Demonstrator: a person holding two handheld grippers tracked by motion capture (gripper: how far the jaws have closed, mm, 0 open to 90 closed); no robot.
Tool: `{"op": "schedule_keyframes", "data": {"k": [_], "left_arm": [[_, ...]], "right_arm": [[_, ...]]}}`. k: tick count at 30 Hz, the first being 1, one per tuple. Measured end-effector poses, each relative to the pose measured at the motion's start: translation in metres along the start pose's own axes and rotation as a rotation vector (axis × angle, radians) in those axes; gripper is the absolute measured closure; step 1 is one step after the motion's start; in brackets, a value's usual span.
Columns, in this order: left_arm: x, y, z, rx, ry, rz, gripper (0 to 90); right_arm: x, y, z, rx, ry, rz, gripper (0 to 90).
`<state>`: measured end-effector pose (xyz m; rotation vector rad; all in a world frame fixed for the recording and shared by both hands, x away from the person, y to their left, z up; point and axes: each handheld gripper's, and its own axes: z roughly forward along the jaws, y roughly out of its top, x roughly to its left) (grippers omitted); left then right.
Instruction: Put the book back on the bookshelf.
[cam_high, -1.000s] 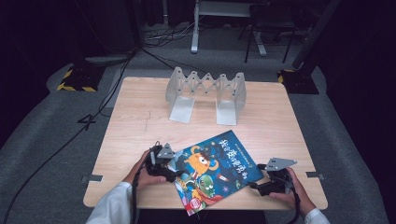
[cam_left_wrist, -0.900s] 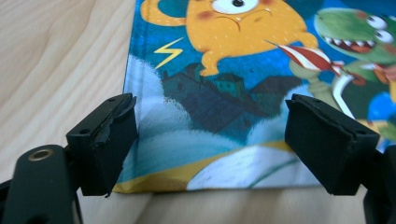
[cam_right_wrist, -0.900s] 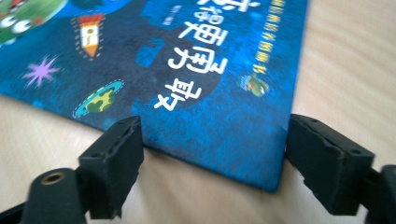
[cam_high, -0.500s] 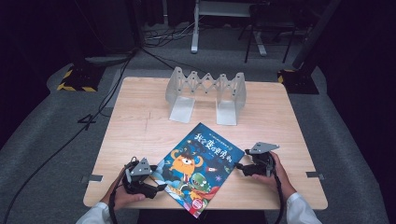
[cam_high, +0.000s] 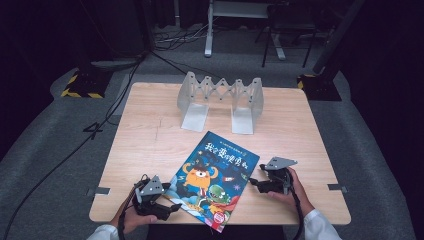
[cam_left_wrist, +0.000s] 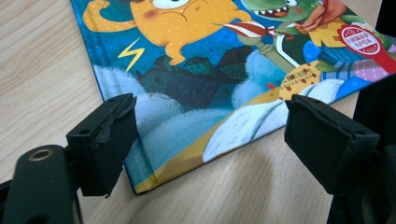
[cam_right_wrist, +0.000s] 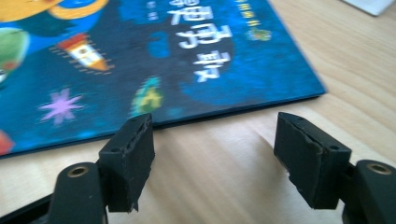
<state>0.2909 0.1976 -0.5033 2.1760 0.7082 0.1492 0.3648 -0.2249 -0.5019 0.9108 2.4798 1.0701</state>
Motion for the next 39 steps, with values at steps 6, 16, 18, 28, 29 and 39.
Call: {"op": "schedule_keyframes", "data": {"k": [6, 16, 18, 28, 29, 39], "left_arm": [[-0.007, 0.004, 0.006, 0.008, -0.012, 0.020, 15.6], [-0.019, 0.008, 0.013, 0.010, -0.076, 0.039, 15.9], [-0.021, 0.011, 0.016, 0.014, -0.078, 0.046, 15.3], [-0.039, 0.024, 0.034, 0.023, -0.151, 0.092, 16.0], [-0.041, 0.026, 0.037, 0.024, -0.155, 0.101, 16.2], [-0.044, 0.032, 0.034, 0.036, -0.123, 0.144, 20.2]], "right_arm": [[0.009, 0.002, -0.001, 0.008, -0.014, -0.048, 29.8], [-0.006, 0.008, 0.004, 0.008, -0.088, 0.007, 33.7], [-0.011, 0.010, 0.006, 0.009, -0.100, 0.027, 31.9], [-0.021, 0.002, -0.003, 0.030, -0.123, 0.072, 34.3], [-0.022, -0.001, -0.007, 0.033, -0.114, 0.070, 33.0], [-0.013, -0.014, -0.033, 0.132, -0.020, 0.005, 28.0]]}}
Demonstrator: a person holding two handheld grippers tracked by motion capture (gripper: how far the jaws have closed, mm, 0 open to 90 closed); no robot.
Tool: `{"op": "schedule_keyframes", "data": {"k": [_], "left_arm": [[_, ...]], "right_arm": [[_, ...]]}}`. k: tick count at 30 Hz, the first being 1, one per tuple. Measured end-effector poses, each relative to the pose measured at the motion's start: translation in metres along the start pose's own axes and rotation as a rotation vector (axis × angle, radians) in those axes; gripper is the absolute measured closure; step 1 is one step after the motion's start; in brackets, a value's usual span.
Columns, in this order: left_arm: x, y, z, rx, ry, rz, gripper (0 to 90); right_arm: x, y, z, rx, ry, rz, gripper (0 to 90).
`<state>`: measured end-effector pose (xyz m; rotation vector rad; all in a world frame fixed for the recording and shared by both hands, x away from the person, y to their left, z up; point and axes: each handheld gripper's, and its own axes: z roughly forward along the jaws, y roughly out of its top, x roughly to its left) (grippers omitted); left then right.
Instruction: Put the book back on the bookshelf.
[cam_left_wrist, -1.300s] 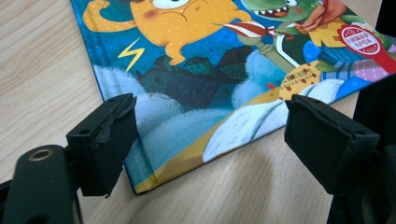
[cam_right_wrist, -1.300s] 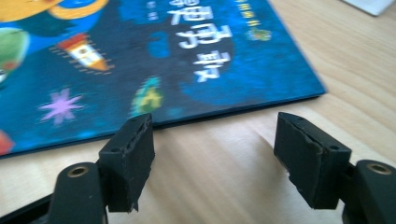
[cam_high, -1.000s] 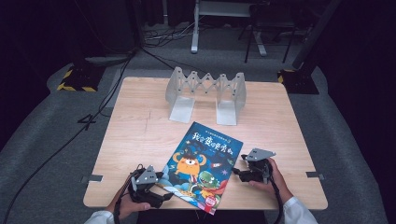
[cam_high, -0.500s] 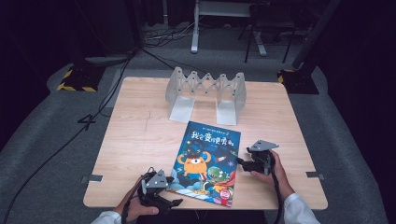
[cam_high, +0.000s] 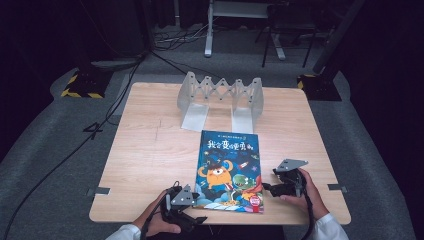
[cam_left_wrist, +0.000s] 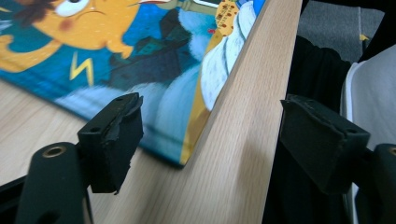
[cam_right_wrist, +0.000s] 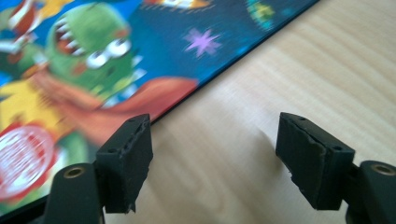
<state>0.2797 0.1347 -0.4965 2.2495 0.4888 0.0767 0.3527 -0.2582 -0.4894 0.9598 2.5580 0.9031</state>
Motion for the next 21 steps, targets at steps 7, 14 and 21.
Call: {"op": "schedule_keyframes", "data": {"k": [7, 14, 21], "left_arm": [[0.027, -0.016, -0.021, 0.002, 0.126, -0.057, 20.5], [0.046, -0.016, -0.014, 0.038, 0.185, -0.093, 23.7], [0.036, -0.006, 0.000, 0.055, 0.165, -0.042, 21.5]], "right_arm": [[0.013, -0.006, -0.020, -0.009, -0.001, 0.001, 30.8], [0.021, -0.012, -0.032, 0.015, 0.041, -0.023, 68.1], [0.038, -0.012, -0.041, 0.150, 0.140, -0.094, 90.0]]}}
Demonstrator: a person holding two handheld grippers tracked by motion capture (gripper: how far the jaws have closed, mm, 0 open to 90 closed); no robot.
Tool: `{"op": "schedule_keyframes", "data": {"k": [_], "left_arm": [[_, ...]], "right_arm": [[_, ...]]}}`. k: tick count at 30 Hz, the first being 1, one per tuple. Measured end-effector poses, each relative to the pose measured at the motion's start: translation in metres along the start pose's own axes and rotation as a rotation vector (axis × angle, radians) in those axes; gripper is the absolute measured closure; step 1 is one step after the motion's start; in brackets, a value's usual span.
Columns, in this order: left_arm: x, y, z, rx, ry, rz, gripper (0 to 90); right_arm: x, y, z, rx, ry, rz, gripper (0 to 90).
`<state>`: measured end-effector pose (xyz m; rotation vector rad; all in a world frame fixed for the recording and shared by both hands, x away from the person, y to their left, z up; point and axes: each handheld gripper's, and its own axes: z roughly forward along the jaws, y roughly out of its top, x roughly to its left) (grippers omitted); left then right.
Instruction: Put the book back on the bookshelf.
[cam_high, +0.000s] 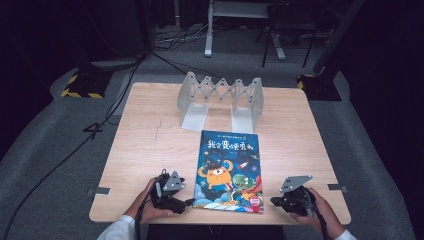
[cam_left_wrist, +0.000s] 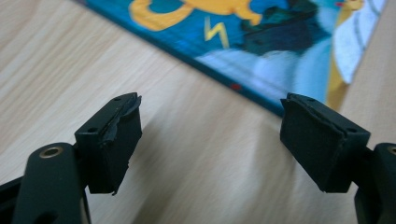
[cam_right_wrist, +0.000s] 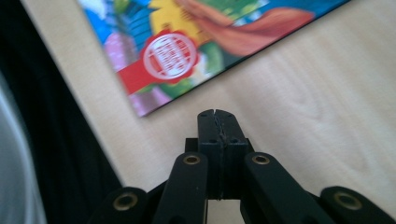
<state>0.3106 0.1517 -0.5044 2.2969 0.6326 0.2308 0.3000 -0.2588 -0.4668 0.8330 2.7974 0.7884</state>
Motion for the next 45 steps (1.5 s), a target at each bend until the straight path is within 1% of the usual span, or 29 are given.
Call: {"op": "schedule_keyframes", "data": {"k": [2, 5, 6, 7, 8, 9, 12, 13, 14, 15, 16, 18, 20, 23, 25, 26, 28, 30, 31, 32, 34, 38, 39, 42, 45], "left_arm": [[-0.004, 0.002, 0.002, 0.002, 0.000, 0.001, 20.1], [-0.014, 0.005, 0.006, 0.001, -0.011, 0.009, 20.5], [-0.014, 0.005, 0.006, 0.001, -0.011, 0.009, 20.9], [-0.020, 0.008, 0.008, -0.001, -0.023, 0.025, 21.4], [-0.020, 0.008, 0.008, -0.001, -0.023, 0.025, 21.4], [-0.025, 0.010, 0.010, -0.001, -0.037, 0.039, 21.5], [-0.032, 0.014, 0.015, 0.003, -0.054, 0.059, 20.5], [-0.033, 0.015, 0.016, 0.001, -0.060, 0.065, 19.7], [-0.033, 0.015, 0.016, 0.001, -0.060, 0.065, 19.4], [-0.034, 0.016, 0.017, 0.006, -0.065, 0.072, 18.9], [-0.034, 0.016, 0.017, 0.004, -0.066, 0.066, 18.8], [-0.034, 0.016, 0.017, 0.004, -0.066, 0.066, 18.8], [-0.034, 0.016, 0.017, 0.004, -0.065, 0.066, 18.8], [-0.034, 0.016, 0.017, 0.004, -0.065, 0.066, 18.8], [-0.034, 0.016, 0.017, 0.004, -0.066, 0.067, 18.8], [-0.034, 0.016, 0.017, 0.004, -0.066, 0.066, 18.8], [-0.034, 0.016, 0.017, 0.004, -0.066, 0.066, 18.8], [-0.034, 0.016, 0.017, 0.004, -0.066, 0.066, 18.8], [-0.034, 0.016, 0.017, 0.004, -0.066, 0.066, 18.8], [-0.034, 0.016, 0.017, 0.004, -0.066, 0.066, 18.8], [-0.034, 0.016, 0.017, 0.004, -0.066, 0.066, 18.8], [-0.034, 0.016, 0.017, 0.004, -0.066, 0.067, 18.8], [-0.034, 0.016, 0.017, 0.003, -0.066, 0.066, 18.8], [-0.034, 0.016, 0.017, 0.004, -0.066, 0.066, 18.8], [-0.034, 0.017, 0.017, 0.002, -0.067, 0.069, 18.9]], "right_arm": [[0.007, 0.002, 0.000, 0.044, 0.025, -0.025, 90.0], [0.016, 0.004, 0.001, 0.108, 0.056, -0.045, 90.0], [0.016, 0.004, 0.001, 0.108, 0.056, -0.045, 90.0], [0.018, 0.004, 0.002, 0.143, 0.049, -0.048, 90.0], [0.018, 0.004, 0.002, 0.143, 0.049, -0.048, 90.0], [0.018, 0.003, 0.002, 0.176, 0.048, -0.045, 90.0], [0.016, 0.003, 0.000, 0.226, 0.030, -0.045, 90.0], [0.015, 0.004, -0.001, 0.253, 0.023, -0.051, 90.0], [0.015, 0.004, -0.001, 0.253, 0.023, -0.051, 90.0], [0.014, 0.004, -0.002, 0.293, 0.014, -0.059, 90.0], [0.014, 0.004, -0.001, 0.303, 0.012, -0.056, 90.0], [0.013, 0.005, -0.001, 0.309, 0.014, -0.056, 90.0], [0.012, 0.006, -0.001, 0.327, -0.001, -0.061, 90.0], [0.011, 0.009, 0.000, 0.326, -0.004, -0.053, 90.0], [0.012, 0.009, 0.000, 0.331, -0.005, -0.066, 90.0], [0.012, 0.009, 0.000, 0.330, -0.004, -0.063, 90.0], [0.011, 0.008, 0.000, 0.321, -0.001, -0.058, 90.0], [0.009, 0.007, 0.000, 0.307, 0.012, -0.039, 90.0], [0.009, 0.006, 0.000, 0.307, 0.022, -0.040, 90.0], [0.009, 0.006, 0.000, 0.307, 0.022, -0.040, 90.0], [0.008, 0.007, 0.000, 0.302, 0.029, -0.030, 87.3], [0.007, 0.008, 0.001, 0.301, 0.025, -0.017, 85.1], [0.008, 0.008, 0.001, 0.302, 0.020, -0.028, 85.1], [0.010, 0.009, 0.001, 0.301, 0.011, -0.022, 84.9], [0.009, 0.006, 0.000, 0.273, 0.011, -0.023, 84.6]]}}
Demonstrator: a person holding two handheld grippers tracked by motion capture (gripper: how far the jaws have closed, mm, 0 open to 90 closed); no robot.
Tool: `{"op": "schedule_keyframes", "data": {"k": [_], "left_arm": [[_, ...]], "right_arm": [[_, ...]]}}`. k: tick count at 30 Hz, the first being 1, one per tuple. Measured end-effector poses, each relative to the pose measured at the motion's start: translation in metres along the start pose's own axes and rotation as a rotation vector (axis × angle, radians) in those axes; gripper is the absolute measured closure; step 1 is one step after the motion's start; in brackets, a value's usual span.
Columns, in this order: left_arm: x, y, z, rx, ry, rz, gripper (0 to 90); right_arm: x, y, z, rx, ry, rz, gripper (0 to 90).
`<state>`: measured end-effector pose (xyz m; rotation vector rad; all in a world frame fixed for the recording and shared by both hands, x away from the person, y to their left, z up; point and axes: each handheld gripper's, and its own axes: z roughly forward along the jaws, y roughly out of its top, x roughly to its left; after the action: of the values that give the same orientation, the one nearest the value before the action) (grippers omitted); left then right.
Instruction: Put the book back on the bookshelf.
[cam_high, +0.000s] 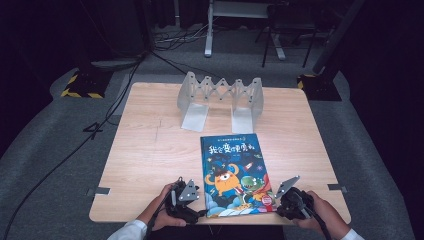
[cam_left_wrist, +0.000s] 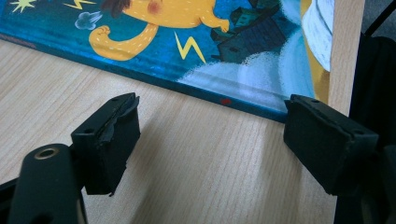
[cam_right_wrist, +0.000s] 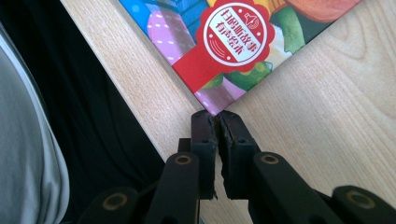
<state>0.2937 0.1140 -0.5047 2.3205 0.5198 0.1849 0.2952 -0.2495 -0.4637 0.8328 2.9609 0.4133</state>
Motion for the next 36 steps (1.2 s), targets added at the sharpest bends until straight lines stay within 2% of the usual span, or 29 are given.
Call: {"op": "schedule_keyframes", "data": {"k": [2, 3, 4, 6, 7, 8, 9, 11, 13, 15, 18, 21, 23, 25, 26, 28, 31, 33, 35, 36], "left_arm": [[0.001, -0.001, -0.001, 0.001, 0.001, -0.002, 19.2], [0.002, -0.001, -0.002, 0.004, 0.004, -0.008, 19.2], [0.003, -0.002, -0.002, 0.003, 0.004, -0.001, 19.2], [0.003, -0.002, -0.002, 0.002, 0.007, -0.004, 19.2], [0.003, -0.002, -0.003, 0.005, 0.009, -0.008, 19.2], [0.003, -0.003, -0.003, 0.003, 0.010, -0.012, 19.2], [0.004, -0.003, -0.003, 0.003, 0.008, -0.001, 19.1], [0.004, -0.003, -0.004, 0.000, 0.009, -0.007, 19.0], [0.005, -0.004, -0.004, 0.003, 0.015, -0.014, 19.0], [0.006, -0.005, -0.005, 0.000, 0.015, -0.012, 19.0], [0.007, -0.006, -0.006, 0.000, 0.020, -0.015, 19.0], [0.007, -0.006, -0.006, 0.000, 0.021, -0.015, 19.0], [0.007, -0.006, -0.006, 0.000, 0.021, -0.016, 19.0], [0.007, -0.006, -0.006, 0.000, 0.021, -0.015, 19.0], [0.007, -0.006, -0.006, 0.000, 0.021, -0.016, 19.0], [0.007, -0.006, -0.006, 0.001, 0.021, -0.015, 19.0], [0.007, -0.006, -0.006, 0.001, 0.022, -0.015, 19.0], [0.007, -0.006, -0.006, 0.001, 0.022, -0.015, 19.0], [0.007, -0.006, -0.006, 0.000, 0.021, -0.015, 19.0], [0.007, -0.006, -0.006, 0.000, 0.021, -0.015, 19.0]], "right_arm": [[0.000, -0.004, 0.000, -0.048, 0.005, 0.006, 83.3], [-0.001, -0.008, 0.001, -0.085, 0.019, 0.021, 82.8], [-0.001, -0.011, 0.001, -0.126, 0.026, 0.012, 82.7], [-0.003, -0.017, 0.002, -0.183, 0.053, 0.037, 81.6], [-0.003, -0.020, 0.002, -0.221, 0.050, 0.024, 80.8], [-0.004, -0.022, 0.000, -0.247, 0.056, 0.021, 80.4], [-0.005, -0.025, -0.002, -0.283, 0.080, 0.039, 79.8], [-0.005, -0.028, -0.008, -0.368, 0.095, 0.029, 78.1], [-0.006, -0.030, -0.012, -0.410, 0.109, 0.035, 75.3], [-0.006, -0.031, -0.015, -0.461, 0.113, 0.023, 70.1], [-0.012, -0.032, -0.020, -0.534, 0.154, 0.053, 58.3], [-0.018, -0.035, -0.019, -0.586, 0.209, 0.078, 52.7], [-0.021, -0.035, -0.018, -0.612, 0.230, 0.079, 49.1], [-0.021, -0.036, -0.018, -0.635, 0.252, 0.059, 43.3], [-0.021, -0.036, -0.019, -0.653, 0.273, 0.050, 43.3], [-0.022, -0.035, -0.021, -0.683, 0.285, 0.031, 42.4], [-0.026, -0.030, -0.022, -0.705, 0.312, 0.046, 42.7], [-0.029, -0.027, -0.019, -0.680, 0.270, 0.067, 44.9], [-0.030, -0.028, -0.017, -0.636, 0.230, 0.074, 45.0], [-0.030, -0.029, -0.016, -0.598, 0.194, 0.073, 45.0]]}}
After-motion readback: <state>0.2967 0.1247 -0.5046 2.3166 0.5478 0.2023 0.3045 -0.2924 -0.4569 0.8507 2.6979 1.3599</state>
